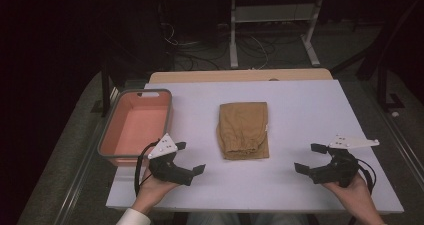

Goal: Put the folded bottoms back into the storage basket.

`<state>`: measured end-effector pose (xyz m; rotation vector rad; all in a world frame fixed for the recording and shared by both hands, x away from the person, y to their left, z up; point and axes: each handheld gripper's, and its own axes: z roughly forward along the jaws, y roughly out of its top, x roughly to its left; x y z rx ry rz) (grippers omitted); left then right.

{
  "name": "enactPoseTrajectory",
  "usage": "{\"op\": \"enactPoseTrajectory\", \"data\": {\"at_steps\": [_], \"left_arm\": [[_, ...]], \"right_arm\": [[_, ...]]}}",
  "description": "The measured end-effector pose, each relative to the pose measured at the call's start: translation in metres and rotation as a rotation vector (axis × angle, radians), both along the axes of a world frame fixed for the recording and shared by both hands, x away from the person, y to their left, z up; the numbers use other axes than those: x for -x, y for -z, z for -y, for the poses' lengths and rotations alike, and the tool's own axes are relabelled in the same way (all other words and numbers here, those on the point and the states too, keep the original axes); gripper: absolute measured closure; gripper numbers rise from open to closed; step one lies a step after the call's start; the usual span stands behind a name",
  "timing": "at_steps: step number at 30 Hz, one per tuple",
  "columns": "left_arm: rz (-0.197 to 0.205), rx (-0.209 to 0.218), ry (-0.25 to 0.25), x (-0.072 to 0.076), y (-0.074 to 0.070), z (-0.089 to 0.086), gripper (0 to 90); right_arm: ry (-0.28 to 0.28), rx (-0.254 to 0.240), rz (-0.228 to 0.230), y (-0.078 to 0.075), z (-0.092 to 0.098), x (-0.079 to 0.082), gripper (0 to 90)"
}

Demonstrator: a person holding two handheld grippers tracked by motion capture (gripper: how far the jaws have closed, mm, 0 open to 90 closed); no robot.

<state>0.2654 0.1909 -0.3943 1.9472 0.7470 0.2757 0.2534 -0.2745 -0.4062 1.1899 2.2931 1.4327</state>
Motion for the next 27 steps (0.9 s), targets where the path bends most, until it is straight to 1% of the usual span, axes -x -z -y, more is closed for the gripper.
{"op": "enactPoseTrajectory", "data": {"at_steps": [4,9,12,15,20,27], "left_arm": [[0.005,-0.001,-0.003,-0.001,-0.006,0.000,0.0],[0.005,0.013,-0.009,-0.003,-0.013,-0.001,0.0],[0.006,0.016,-0.011,-0.006,-0.016,-0.001,0.0],[0.002,0.022,-0.015,-0.010,-0.020,0.000,0.0],[-0.002,0.028,-0.016,-0.014,-0.023,0.001,0.0],[-0.003,0.033,-0.019,-0.023,-0.033,0.007,0.0]], "right_arm": [[-0.005,0.010,-0.006,-0.001,-0.003,-0.001,0.0],[-0.008,0.019,-0.012,-0.003,-0.005,-0.003,0.0],[-0.014,0.021,-0.010,-0.005,-0.007,-0.005,0.0],[-0.027,0.032,-0.008,-0.008,-0.012,-0.008,0.0],[-0.036,0.037,-0.010,-0.009,-0.014,-0.012,0.0],[-0.047,0.040,-0.013,-0.015,-0.019,-0.019,0.0]]}}
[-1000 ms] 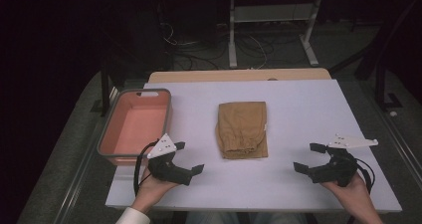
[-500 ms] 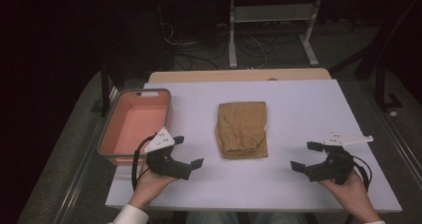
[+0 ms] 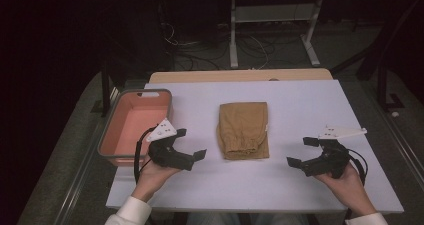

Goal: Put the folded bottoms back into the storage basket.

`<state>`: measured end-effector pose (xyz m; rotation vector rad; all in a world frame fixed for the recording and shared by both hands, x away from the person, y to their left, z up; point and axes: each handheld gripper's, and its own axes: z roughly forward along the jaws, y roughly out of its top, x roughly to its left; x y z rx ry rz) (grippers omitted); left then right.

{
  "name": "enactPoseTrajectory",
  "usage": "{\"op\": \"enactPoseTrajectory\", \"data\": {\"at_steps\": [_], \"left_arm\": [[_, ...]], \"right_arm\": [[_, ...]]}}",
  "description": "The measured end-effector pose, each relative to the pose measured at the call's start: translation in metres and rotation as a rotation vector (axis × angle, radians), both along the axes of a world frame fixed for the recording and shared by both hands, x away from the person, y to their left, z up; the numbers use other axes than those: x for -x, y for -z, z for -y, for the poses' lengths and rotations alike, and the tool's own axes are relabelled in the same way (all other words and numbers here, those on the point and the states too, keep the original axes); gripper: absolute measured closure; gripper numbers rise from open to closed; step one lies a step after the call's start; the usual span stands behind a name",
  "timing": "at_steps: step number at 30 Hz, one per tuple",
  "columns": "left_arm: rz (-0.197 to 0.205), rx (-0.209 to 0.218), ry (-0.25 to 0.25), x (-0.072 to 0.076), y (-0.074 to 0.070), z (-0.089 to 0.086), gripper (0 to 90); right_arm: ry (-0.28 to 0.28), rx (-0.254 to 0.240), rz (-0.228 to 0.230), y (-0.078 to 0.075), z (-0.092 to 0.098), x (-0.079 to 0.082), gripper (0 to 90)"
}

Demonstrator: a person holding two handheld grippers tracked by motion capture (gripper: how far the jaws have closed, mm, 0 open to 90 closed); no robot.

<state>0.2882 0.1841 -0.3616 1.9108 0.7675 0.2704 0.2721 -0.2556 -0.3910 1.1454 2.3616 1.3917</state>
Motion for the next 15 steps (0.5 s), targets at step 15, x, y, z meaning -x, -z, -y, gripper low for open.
{"op": "enactPoseTrajectory", "data": {"at_steps": [15], "left_arm": [[-0.011,-0.008,0.005,-0.014,-0.010,0.010,0.0]], "right_arm": [[-0.017,0.000,-0.017,-0.009,-0.007,-0.013,0.0]]}}
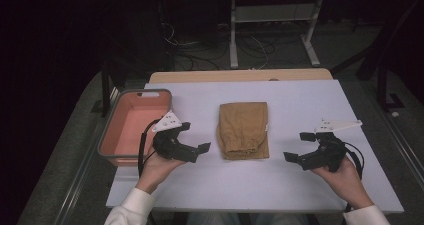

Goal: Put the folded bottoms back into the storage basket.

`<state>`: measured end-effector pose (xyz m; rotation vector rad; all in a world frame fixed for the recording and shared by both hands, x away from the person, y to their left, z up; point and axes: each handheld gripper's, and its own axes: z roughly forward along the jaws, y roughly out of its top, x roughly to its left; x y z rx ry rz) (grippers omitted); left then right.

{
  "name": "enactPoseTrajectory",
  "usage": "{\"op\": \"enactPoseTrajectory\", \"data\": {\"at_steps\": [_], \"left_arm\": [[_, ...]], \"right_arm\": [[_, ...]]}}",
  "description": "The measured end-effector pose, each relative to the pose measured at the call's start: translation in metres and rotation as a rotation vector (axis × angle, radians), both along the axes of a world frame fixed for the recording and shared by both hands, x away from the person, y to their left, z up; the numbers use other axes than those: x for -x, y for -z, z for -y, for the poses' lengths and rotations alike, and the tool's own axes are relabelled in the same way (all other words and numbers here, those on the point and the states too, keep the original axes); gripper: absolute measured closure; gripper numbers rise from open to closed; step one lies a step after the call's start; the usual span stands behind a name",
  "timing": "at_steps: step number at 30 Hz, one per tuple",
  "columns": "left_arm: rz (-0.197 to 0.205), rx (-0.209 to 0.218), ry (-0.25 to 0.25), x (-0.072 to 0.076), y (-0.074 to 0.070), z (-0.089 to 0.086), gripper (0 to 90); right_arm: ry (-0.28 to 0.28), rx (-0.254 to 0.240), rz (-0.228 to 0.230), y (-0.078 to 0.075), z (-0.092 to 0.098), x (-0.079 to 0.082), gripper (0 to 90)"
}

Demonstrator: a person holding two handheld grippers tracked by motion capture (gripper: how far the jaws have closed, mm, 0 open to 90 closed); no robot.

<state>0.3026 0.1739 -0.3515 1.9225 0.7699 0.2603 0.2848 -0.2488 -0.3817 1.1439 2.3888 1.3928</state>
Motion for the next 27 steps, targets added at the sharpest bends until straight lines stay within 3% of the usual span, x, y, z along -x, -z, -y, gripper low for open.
{"op": "enactPoseTrajectory", "data": {"at_steps": [27], "left_arm": [[0.002,0.016,-0.016,-0.022,-0.016,0.009,0.0]], "right_arm": [[-0.027,-0.004,-0.027,-0.012,-0.018,-0.025,0.0]]}}
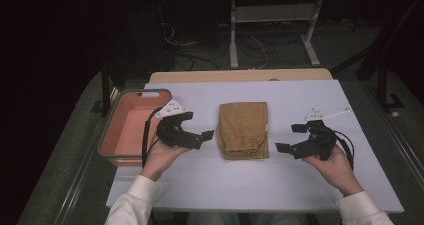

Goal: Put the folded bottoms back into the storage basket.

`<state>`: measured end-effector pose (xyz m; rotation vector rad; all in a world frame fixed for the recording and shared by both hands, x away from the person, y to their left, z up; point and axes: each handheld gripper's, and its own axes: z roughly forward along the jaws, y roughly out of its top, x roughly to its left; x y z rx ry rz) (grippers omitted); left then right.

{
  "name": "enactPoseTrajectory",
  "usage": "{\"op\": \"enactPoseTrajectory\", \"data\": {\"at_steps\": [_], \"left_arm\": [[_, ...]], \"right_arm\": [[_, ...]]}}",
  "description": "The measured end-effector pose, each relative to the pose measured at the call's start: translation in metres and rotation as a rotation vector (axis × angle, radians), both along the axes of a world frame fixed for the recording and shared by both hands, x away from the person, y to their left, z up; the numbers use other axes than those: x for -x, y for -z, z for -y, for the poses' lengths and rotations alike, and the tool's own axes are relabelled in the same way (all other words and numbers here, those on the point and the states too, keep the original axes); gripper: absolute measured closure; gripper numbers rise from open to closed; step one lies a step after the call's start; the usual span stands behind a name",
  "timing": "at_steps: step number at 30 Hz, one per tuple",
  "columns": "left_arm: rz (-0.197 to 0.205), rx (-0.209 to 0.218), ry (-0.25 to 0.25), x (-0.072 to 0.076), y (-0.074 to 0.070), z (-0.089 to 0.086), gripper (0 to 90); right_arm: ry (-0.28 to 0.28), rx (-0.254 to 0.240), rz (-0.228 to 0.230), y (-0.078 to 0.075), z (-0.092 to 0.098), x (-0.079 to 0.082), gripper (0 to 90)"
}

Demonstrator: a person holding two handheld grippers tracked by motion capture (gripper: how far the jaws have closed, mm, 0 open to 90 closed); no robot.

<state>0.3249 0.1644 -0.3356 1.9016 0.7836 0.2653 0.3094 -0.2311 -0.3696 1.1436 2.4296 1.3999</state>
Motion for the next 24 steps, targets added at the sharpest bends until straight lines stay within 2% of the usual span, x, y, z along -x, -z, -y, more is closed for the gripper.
{"op": "enactPoseTrajectory", "data": {"at_steps": [12,24], "left_arm": [[-0.006,0.008,-0.009,-0.011,-0.003,0.005,0.0],[-0.024,0.027,-0.041,-0.026,0.006,0.008,0.0]], "right_arm": [[0.003,-0.010,-0.009,-0.001,-0.005,-0.013,0.0],[0.020,-0.012,-0.031,0.008,-0.008,-0.024,0.0]]}}
